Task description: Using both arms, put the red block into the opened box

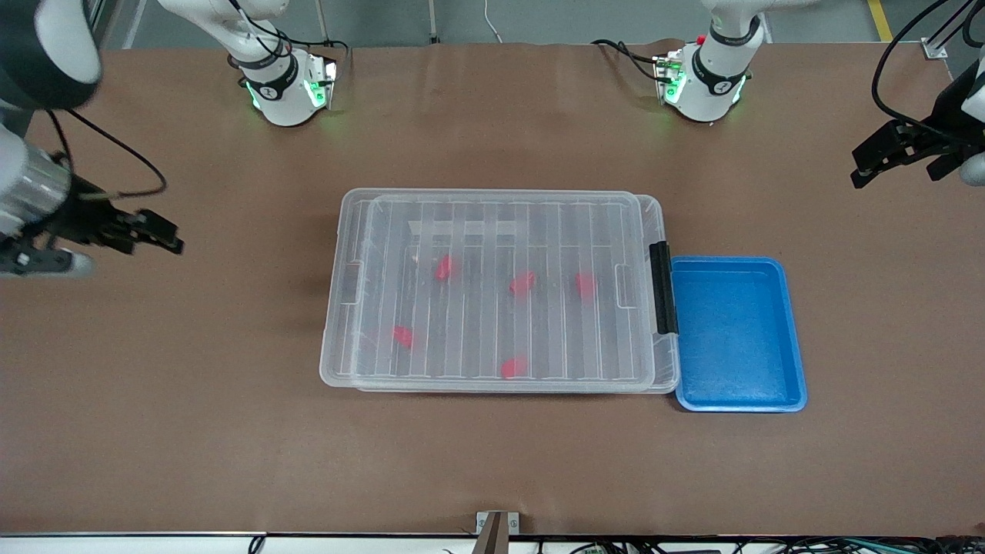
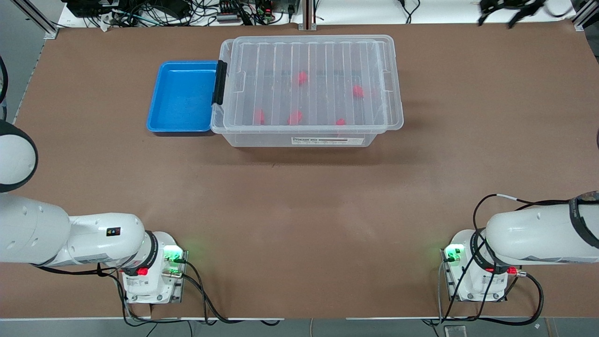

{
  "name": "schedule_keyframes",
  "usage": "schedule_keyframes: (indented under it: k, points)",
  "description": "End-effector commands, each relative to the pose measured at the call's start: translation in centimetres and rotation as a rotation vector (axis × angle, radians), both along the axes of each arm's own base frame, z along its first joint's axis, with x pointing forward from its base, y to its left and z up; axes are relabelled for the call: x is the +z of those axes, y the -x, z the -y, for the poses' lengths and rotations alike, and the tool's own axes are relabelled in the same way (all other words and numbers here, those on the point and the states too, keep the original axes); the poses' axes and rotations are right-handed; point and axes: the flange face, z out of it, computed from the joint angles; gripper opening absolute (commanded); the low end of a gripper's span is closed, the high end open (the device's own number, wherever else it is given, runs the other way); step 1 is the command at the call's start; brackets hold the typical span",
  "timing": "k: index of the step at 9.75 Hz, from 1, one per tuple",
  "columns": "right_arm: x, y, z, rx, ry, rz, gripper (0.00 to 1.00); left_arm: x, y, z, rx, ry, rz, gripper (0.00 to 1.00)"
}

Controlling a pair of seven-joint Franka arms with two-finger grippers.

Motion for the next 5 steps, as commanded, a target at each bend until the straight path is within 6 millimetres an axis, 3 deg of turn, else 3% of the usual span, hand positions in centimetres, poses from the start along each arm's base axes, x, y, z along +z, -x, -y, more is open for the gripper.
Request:
schedule_keyframes:
  k: [1,3,5]
  points:
    - [6.0,2.1,4.4,-0.083,0.016,-0.001,1.00,-1.6,-0.2,0.2,0.003,-0.001,-0.036,1.00]
    - [9.0,3.8,4.7,-0.077,0.010,-0.043,1.00,-1.5,-0.2,0.1,0.005,0.000,-0.035,1.00]
    - [8.6,3.5,4.9,-0.077,0.012,-0.043,1.00,-1.5,-0.2,0.1,0.005,0.000,-0.035,1.00]
